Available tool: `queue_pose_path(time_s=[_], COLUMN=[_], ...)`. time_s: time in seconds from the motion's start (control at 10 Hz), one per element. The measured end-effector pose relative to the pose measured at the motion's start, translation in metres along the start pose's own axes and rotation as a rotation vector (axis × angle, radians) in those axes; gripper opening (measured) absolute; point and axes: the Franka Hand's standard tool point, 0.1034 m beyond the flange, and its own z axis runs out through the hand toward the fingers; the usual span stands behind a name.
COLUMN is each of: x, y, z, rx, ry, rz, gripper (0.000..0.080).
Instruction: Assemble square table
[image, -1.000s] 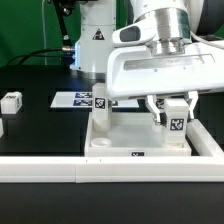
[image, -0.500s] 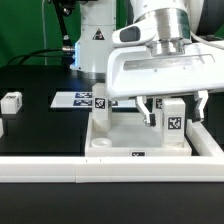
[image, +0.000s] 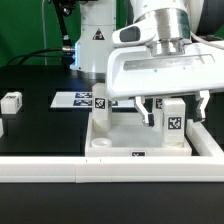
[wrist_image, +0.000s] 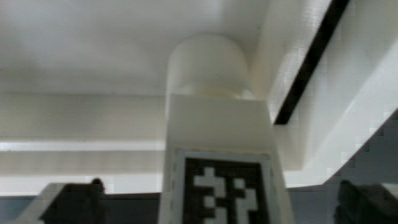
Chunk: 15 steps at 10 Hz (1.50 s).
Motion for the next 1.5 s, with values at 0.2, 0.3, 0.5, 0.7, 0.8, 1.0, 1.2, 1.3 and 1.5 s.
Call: queue_pose_path(time_s=[0.2,0.3,0.5,0.7,0.8,1.0,1.2,1.3,1.5], x=[-0.001,0.006,0.009,0.002,0.004,0.016,0.023,0.025,0.025], y=[-0.001,-0.002,-0.003,-0.01,-0.009,-0.007,0.003,0.006,0.005], z=[0.0,-0.008,-0.012,-0.006,-0.006,-0.014,-0.012,-0.011,-0.01], rx=[0.006,0.023,0.043,0.089,0.104,0.116,0.106,0.103,0.103], ry=[-0.025,-0.076,-0.147,-0.338,-0.416,-0.541,-0.494,-0.473,-0.474], rz=[0.01,0.028,0.058,0.108,0.135,0.159,0.16,0.15,0.151], gripper=[0.0649,0.0649,0.0649,0.0649,0.0649,0.0649,0.0649,0.0649,0.0388])
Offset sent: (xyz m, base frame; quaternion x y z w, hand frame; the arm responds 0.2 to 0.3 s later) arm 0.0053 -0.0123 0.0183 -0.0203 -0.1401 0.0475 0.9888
